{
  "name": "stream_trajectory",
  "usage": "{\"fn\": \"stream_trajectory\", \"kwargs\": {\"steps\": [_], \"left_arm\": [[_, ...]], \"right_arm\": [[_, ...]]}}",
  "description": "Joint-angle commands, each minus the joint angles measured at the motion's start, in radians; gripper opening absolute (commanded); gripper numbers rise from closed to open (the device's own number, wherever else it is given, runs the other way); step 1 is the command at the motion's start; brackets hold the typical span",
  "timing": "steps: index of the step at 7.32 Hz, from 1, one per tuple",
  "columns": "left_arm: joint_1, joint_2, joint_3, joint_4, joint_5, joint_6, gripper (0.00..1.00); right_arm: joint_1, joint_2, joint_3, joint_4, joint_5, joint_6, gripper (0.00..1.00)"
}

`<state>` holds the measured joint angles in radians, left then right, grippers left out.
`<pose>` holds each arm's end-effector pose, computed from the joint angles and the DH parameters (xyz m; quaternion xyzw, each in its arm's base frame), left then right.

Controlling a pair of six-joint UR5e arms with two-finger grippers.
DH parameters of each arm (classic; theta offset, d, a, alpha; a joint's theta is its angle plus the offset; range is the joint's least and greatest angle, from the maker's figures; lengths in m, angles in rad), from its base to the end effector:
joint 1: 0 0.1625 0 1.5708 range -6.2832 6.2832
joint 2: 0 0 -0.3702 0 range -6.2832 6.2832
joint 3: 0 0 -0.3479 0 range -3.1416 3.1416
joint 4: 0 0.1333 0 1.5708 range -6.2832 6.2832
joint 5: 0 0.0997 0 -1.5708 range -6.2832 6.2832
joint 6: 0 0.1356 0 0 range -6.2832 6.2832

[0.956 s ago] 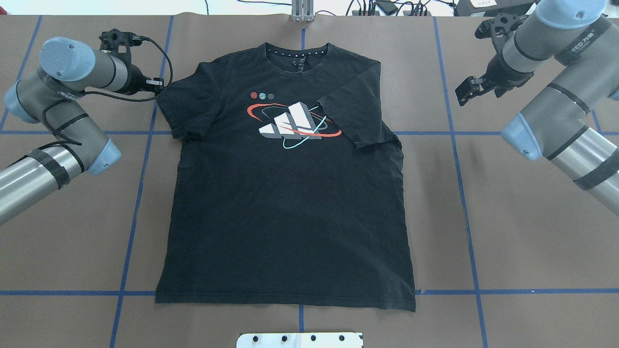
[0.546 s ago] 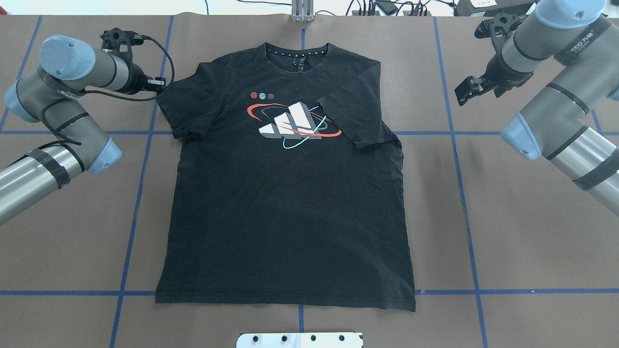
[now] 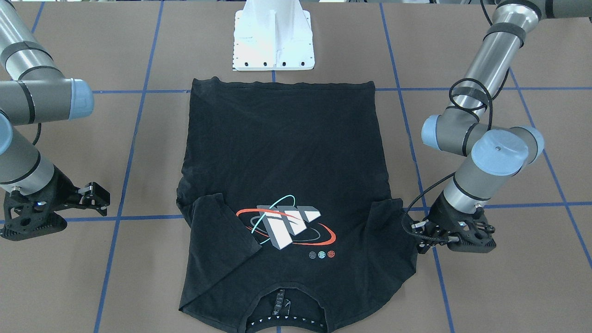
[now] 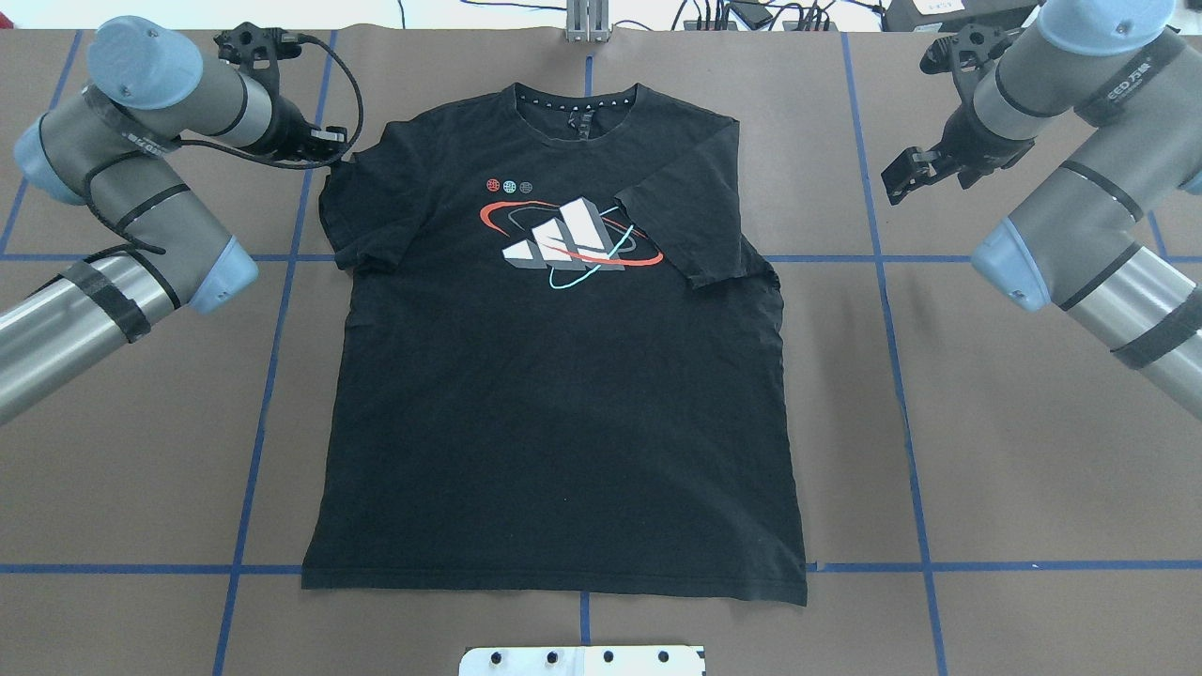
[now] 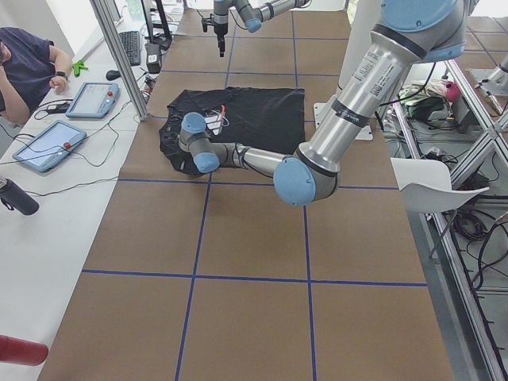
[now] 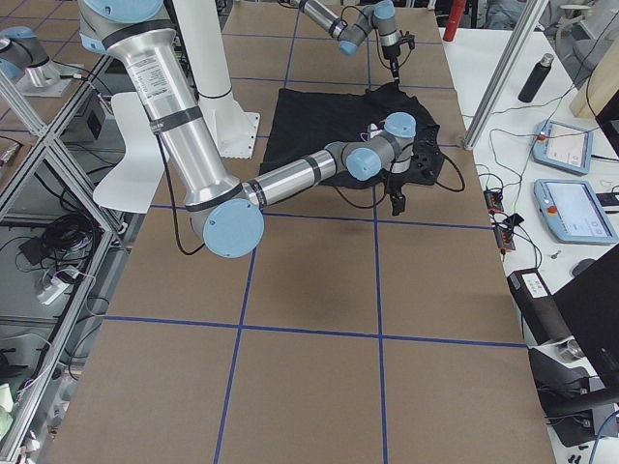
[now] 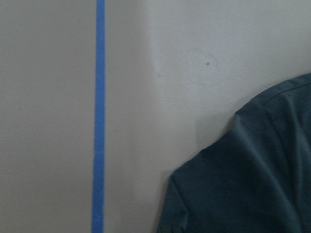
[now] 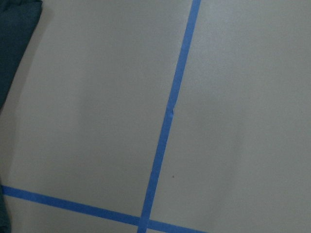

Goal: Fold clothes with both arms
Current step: 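Grasp the sleeve nearest the left gripper and fold it across the chest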

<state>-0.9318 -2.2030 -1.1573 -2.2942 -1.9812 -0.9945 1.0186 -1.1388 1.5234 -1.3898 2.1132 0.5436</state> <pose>0.3644 -0.6232 0.3782 0.1718 0.4482 -0.0632 0.8750 -0.2734 -0.5644 0.4128 0.0955 -0.3596 -0.0787 0.9249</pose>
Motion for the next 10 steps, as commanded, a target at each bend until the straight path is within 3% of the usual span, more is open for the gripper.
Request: {"fn": "stream_trajectory", "kwargs": {"steps": [1, 4, 8, 9, 10], "left_arm": [[0.036, -0.104, -0.024, 0.128, -0.001, -0.126, 0.0], [0.125, -0.262, 0.12, 0.153, 0.01, -0.289, 0.0], [0.125, -0.308, 0.166, 0.151, 0.01, -0.349, 0.0], [0.123, -0.308, 0.169, 0.144, 0.01, -0.348, 0.13], [0.122, -0.307, 0.168, 0.137, 0.008, -0.331, 0.98]], "right_arm": [[-0.002, 0.001, 0.001, 0.0, 0.001, 0.007, 1.0], [-0.002, 0.001, 0.0, 0.0, -0.001, 0.007, 1.0], [-0.006, 0.001, -0.002, 0.0, -0.001, 0.007, 1.0], [-0.008, 0.001, -0.002, 0.0, -0.001, 0.007, 1.0], [-0.008, 0.002, -0.002, 0.0, -0.001, 0.007, 1.0]]}}
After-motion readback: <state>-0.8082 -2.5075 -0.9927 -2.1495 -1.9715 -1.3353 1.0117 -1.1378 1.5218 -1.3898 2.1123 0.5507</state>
